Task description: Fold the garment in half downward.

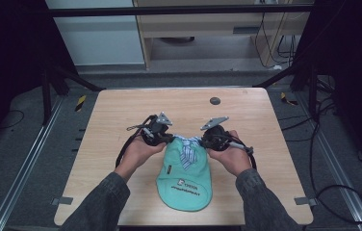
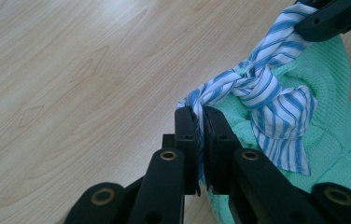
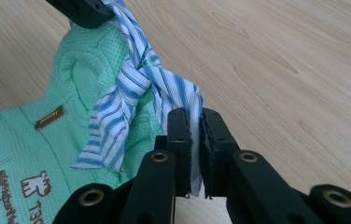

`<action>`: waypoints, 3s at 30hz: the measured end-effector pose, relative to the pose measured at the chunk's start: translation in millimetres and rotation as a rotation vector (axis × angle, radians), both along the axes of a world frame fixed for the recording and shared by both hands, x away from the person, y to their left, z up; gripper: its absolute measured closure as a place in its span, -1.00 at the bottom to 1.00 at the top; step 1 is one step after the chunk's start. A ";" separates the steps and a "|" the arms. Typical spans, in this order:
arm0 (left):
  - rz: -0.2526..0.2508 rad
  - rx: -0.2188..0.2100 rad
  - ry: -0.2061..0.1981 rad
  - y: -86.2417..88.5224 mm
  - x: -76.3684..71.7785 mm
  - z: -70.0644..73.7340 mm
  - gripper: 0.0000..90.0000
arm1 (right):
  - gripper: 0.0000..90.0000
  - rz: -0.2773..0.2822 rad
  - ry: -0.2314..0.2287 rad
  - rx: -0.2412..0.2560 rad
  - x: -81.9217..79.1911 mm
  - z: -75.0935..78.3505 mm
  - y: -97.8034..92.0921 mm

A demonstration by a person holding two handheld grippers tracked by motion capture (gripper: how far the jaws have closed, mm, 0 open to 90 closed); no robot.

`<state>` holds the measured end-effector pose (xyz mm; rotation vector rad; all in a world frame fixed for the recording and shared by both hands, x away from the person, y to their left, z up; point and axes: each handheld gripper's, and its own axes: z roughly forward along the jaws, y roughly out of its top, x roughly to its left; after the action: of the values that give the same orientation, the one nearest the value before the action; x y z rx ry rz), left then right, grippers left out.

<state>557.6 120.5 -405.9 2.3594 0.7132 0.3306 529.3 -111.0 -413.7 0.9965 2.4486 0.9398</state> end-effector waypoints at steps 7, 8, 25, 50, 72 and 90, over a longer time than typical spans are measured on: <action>-0.026 0.010 -0.012 6.4 -1.7 10.1 0.90 | 0.85 0.028 -0.024 -0.020 1.4 12.1 3.6; -0.030 0.015 -0.012 8.0 -1.9 12.4 0.90 | 0.85 0.036 -0.029 -0.025 1.3 13.8 4.3; -0.048 0.037 -0.039 7.7 8.8 29.9 0.90 | 0.85 0.059 -0.041 -0.050 7.0 32.1 8.7; -0.040 0.055 -0.095 6.8 13.6 48.9 0.90 | 0.85 0.064 -0.086 -0.060 14.2 42.1 11.5; -0.017 0.042 -0.135 11.3 15.2 53.9 0.90 | 0.83 0.072 -0.100 -0.067 25.1 51.5 15.2; 0.001 0.036 -0.147 15.1 17.5 44.8 0.89 | 0.81 0.074 -0.104 -0.086 27.1 42.0 22.7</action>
<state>575.2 135.6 -361.1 2.3403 0.6436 0.5157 556.3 -88.3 -371.8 0.8130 2.4310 0.8792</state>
